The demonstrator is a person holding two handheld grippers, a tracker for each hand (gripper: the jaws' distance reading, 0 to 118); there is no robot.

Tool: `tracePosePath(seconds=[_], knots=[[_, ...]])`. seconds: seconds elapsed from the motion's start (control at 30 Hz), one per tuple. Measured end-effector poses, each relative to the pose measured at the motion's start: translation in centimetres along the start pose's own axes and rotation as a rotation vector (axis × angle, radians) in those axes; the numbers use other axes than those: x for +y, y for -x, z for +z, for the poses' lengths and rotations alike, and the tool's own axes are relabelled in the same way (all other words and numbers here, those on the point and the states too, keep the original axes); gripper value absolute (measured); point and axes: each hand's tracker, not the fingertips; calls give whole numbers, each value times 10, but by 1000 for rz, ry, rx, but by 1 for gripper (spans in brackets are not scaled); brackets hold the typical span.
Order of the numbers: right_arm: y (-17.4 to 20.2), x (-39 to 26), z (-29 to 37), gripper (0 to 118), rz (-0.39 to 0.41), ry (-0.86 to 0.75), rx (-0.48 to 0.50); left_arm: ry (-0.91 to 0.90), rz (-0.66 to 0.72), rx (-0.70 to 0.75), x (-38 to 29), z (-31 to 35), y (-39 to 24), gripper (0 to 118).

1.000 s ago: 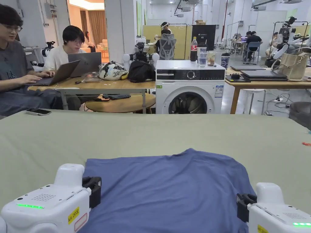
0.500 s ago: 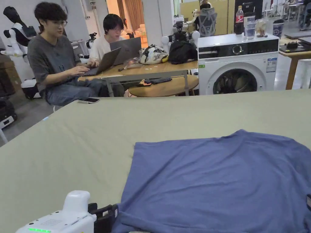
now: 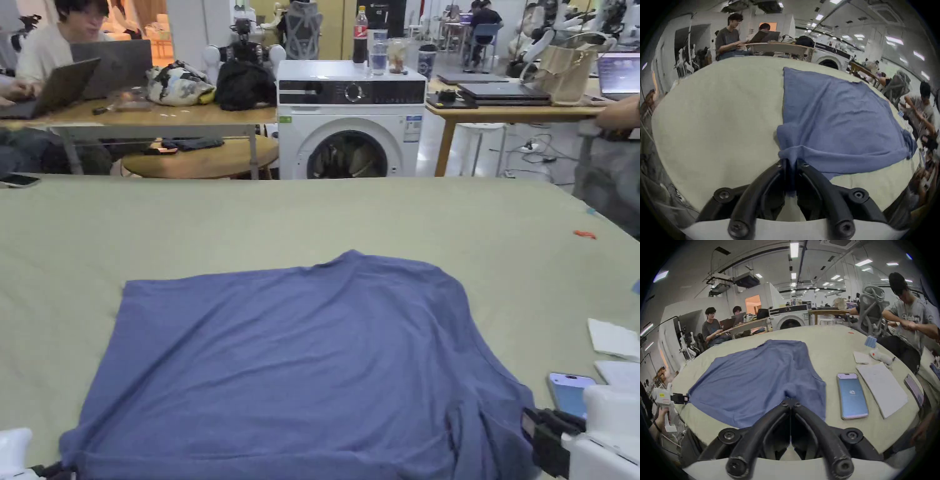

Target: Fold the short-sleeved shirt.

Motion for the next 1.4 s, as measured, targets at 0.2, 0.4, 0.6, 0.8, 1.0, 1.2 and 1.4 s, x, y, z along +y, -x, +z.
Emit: tracePosePath(seconds=[0.2, 0.4, 0.6, 0.8, 1.0, 1.2, 1.4], knots=[[-10, -20, -14, 64, -51, 100, 0, 14, -132, 71, -1, 2, -23, 5], [-1, -32, -50, 9, -39, 223, -3, 9, -153, 91, -3, 7, -27, 5], [4, -27, -43, 1, -93, 193, 8, 25, -102, 39, 4, 11, -14, 5], [8, 26, -50, 1, -76, 89, 59, -120, 63, -88, 48, 38, 7, 4], [3, 100, -132, 1, -120, 61, 78, -153, 19, -77, 139, 5, 3, 4], [15, 140, -212, 1, -114, 70, 66, -141, 47, -50, 194, -60, -5, 3], [26, 142, -249, 52, -83, 60, -32, -140, 62, 15, 201, -87, -16, 45]])
